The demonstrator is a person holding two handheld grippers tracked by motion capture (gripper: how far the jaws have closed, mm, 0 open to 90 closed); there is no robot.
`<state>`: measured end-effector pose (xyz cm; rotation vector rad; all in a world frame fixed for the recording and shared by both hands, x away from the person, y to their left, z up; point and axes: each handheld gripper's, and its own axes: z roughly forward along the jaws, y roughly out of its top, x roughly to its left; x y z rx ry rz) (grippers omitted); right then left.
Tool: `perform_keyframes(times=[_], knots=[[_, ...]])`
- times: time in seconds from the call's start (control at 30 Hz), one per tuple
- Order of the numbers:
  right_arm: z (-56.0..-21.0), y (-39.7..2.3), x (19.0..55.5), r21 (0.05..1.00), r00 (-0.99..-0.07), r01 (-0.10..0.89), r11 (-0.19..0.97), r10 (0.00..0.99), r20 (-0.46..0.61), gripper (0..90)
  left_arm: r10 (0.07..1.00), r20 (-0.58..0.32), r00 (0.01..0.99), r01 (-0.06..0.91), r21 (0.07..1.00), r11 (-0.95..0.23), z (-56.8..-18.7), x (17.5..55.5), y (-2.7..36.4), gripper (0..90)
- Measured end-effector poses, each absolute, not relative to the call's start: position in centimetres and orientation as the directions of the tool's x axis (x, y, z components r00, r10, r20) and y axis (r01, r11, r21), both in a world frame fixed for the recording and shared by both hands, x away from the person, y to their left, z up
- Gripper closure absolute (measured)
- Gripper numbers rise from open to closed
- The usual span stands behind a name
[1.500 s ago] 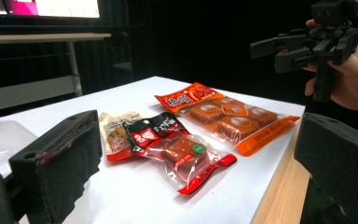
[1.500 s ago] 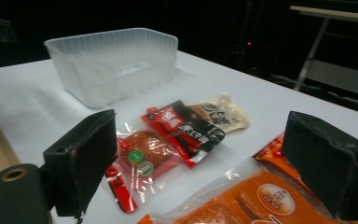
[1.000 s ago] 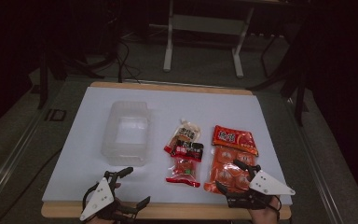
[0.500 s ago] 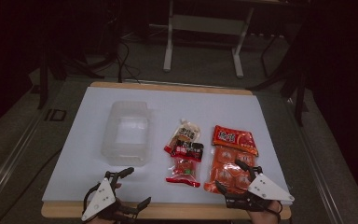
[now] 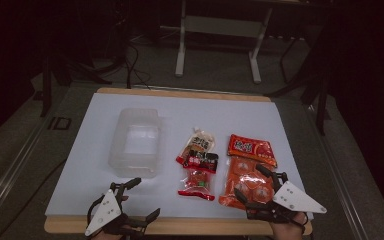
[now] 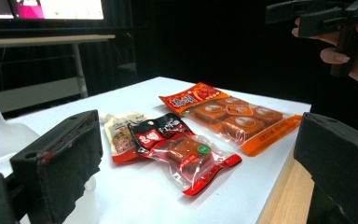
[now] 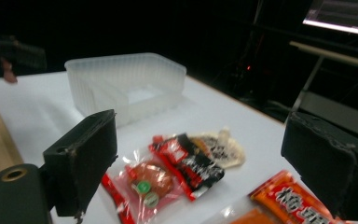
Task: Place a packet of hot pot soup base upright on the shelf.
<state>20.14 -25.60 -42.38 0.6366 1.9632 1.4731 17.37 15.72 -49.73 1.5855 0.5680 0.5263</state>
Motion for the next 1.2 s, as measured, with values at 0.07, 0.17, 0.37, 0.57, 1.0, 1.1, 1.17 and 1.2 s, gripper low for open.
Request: perform_keyframes(times=[0.07,0.17,0.37,0.57,1.0,1.1,1.17,1.2], knots=[[-41.8,-25.8,20.2,0.966,-0.704,0.017,0.258,0.689,-0.172,10.3,0.636,-0.011,0.772,0.062,0.996,-0.058,-49.7,17.4,15.8,1.4],[-40.9,-26.3,20.5,0.97,-0.707,0.0,0.241,0.686,-0.171,10.3,0.628,-0.028,0.777,0.085,0.995,-0.06,-49.7,17.4,15.8,1.4],[-39.6,-27.2,21.4,0.972,-0.689,0.005,0.233,0.705,-0.166,10.3,0.627,0.017,0.779,0.062,0.993,-0.104,-49.4,17.0,15.3,1.4],[-38.9,-27.9,22.5,0.97,-0.685,0.028,0.241,0.712,-0.157,10.3,0.614,-0.012,0.789,0.095,0.99,-0.104,-49.1,16.9,15.2,1.2],[-39.0,-29.8,26.1,0.978,-0.633,0.092,0.188,0.769,-0.088,10.3,0.627,0.004,0.779,0.088,0.989,-0.115,-49.7,17.2,15.0,1.2],[-39.1,-30.3,27.2,0.977,-0.621,0.108,0.182,0.78,-0.077,9.6,0.625,0.008,0.78,0.085,0.989,-0.119,-49.8,17.2,15.0,1.3],[-39.3,-30.5,28.0,0.973,-0.622,0.118,0.196,0.779,-0.081,9.5,0.623,0.012,0.782,0.083,0.989,-0.123,-49.8,17.2,14.9,1.2],[-39.5,-30.6,28.3,0.97,-0.603,0.119,0.214,0.791,-0.1,9.5,0.623,0.014,0.782,0.082,0.989,-0.126,-49.8,17.2,14.9,1.2]])
